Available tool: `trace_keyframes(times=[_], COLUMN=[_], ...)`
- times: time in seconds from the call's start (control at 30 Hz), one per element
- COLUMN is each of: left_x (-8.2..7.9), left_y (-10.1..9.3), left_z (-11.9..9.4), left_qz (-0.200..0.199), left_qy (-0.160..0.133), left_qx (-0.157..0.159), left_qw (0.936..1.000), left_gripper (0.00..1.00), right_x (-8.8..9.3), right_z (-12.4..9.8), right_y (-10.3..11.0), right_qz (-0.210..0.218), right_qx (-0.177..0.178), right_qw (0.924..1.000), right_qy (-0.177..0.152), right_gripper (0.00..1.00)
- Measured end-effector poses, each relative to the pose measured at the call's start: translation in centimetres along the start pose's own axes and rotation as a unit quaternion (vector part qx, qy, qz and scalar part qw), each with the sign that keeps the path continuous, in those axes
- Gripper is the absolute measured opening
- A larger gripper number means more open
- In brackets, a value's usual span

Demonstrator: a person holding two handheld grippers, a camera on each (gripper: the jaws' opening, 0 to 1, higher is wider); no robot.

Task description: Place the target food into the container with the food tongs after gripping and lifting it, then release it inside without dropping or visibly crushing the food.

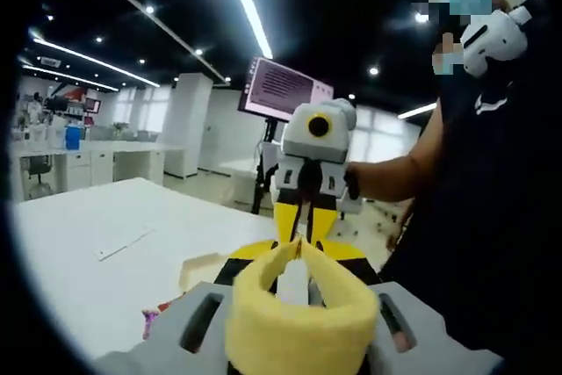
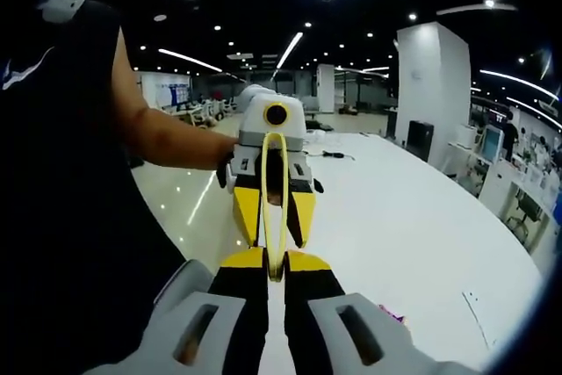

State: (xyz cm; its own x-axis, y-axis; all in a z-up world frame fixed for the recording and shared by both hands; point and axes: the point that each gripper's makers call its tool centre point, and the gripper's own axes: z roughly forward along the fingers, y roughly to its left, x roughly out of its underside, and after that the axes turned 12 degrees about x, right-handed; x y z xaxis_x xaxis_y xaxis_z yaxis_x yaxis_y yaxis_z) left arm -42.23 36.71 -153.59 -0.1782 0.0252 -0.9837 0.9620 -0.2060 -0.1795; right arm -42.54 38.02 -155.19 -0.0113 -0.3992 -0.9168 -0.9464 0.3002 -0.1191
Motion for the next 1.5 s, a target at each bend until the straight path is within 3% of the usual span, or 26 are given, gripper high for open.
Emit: trace_keyframes(times=[0.4, 0.77, 0.87, 1.0, 1.17, 1.37, 1.5], left_x=[-0.9, -2.0, -2.1, -1.8, -1.4, -2.3, -2.7], left_y=[0.4, 0.4, 0.3, 0.1, 0.0, 0.2, 0.1], left_z=[-0.4, -0.9, -0.9, -0.4, -0.1, 0.2, 0.2], left_qz=[0.0, -0.002, -0.002, 0.002, 0.012, 0.012, 0.013], left_qy=[-0.017, -0.039, -0.044, -0.032, -0.018, -0.044, -0.045], left_qx=[-0.009, -0.006, -0.002, 0.003, 0.008, 0.003, 0.005], left_qw=[0.9998, 0.9992, 0.999, 0.9995, 0.9997, 0.999, 0.9989], left_gripper=[0.14, 0.16, 0.16, 0.13, 0.16, 0.2, 0.21], right_x=[-0.9, -1.1, -1.3, -1.0, -1.5, -1.5, -1.3], right_z=[-0.5, -1.2, -1.2, -1.3, -1.7, -1.4, -1.5], right_y=[-0.7, -1.3, -1.2, -0.8, -1.0, -0.8, -0.7], right_qz=[0.006, 0.047, 0.044, 0.043, 0.048, 0.041, 0.037], right_qx=[0.014, 0.021, 0.022, 0.014, 0.01, 0.005, 0.004], right_qw=[0.9987, 0.9958, 0.9956, 0.9971, 0.9965, 0.9973, 0.9975], right_qy=[-0.048, -0.076, -0.08, -0.062, -0.067, -0.062, -0.06], right_gripper=[0.13, 0.17, 0.14, 0.04, 0.03, 0.02, 0.02])
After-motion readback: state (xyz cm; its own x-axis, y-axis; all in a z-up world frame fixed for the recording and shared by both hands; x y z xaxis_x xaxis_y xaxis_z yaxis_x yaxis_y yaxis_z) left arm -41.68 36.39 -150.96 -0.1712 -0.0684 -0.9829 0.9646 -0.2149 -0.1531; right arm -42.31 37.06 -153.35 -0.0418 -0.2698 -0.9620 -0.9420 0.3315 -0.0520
